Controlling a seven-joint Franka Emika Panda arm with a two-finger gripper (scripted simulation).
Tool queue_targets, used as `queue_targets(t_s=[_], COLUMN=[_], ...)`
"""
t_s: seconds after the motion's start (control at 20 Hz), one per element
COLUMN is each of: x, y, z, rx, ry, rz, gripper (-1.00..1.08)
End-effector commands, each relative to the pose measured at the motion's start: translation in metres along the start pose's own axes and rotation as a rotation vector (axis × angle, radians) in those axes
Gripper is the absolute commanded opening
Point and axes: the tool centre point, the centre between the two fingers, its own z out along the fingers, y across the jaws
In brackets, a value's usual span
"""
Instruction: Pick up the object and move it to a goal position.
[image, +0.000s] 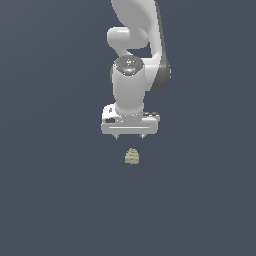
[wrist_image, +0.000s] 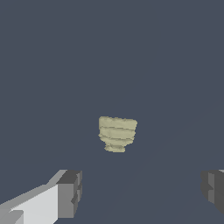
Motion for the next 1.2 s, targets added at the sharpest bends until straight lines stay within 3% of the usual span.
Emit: queue_targets(t_s=[0.0,0.5,1.15], x=[0.0,-0.009,-0.008], y=[0.0,0.013,0.012], z=[0.0,0.004,0.008], rx=[0.0,-0.025,-0.026], ry=[0.0,-0.032,-0.034], rz=[0.0,-0.029,-0.099], gripper=[1.0,1.0,1.0])
